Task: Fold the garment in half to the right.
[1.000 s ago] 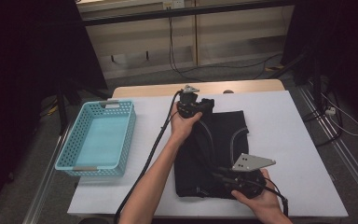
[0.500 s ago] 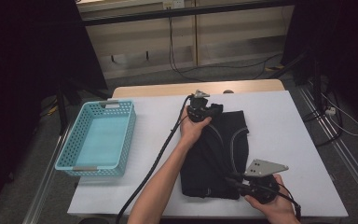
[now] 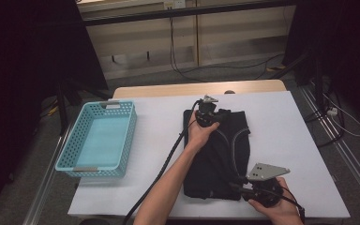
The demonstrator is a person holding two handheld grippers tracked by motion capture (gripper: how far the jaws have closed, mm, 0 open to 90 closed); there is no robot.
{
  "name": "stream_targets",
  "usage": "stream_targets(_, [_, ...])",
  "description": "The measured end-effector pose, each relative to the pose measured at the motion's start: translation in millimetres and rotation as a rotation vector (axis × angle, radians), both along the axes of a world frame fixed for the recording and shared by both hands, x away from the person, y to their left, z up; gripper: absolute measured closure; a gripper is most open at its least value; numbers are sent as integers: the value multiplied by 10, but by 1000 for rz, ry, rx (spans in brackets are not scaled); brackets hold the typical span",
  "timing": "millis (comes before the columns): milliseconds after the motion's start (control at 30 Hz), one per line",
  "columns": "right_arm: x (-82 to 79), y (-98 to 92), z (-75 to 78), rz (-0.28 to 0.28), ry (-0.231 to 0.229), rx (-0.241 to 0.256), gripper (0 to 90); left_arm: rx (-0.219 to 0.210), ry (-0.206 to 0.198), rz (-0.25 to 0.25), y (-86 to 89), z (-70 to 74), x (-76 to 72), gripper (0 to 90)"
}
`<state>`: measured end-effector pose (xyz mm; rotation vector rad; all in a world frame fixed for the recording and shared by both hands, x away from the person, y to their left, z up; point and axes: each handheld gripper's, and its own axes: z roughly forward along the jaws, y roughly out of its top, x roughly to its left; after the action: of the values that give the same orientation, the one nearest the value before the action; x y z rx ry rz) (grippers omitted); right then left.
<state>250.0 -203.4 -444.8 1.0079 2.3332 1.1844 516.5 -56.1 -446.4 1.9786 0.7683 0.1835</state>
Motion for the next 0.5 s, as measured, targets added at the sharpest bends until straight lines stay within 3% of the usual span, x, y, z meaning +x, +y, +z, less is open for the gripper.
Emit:
stream_targets(100, [5, 0, 2, -3, 1, -2, 561, -11, 1, 4, 2, 4, -1, 741])
stream_targets(267, [28, -38, 16, -29, -7, 7, 439, 15, -15, 7, 64, 23, -33, 494])
stream_targets(333, [36, -53, 30, -32, -12, 21, 406, 6, -15, 24, 113, 47, -53, 382])
stream_targets(467, [57, -64, 62, -60, -32, 30, 313, 4, -28, 28, 232, 119, -84, 254])
stream_targets(500, [66, -68, 75, -62, -43, 37, 300, -13, -26, 29, 262, 132, -99, 227])
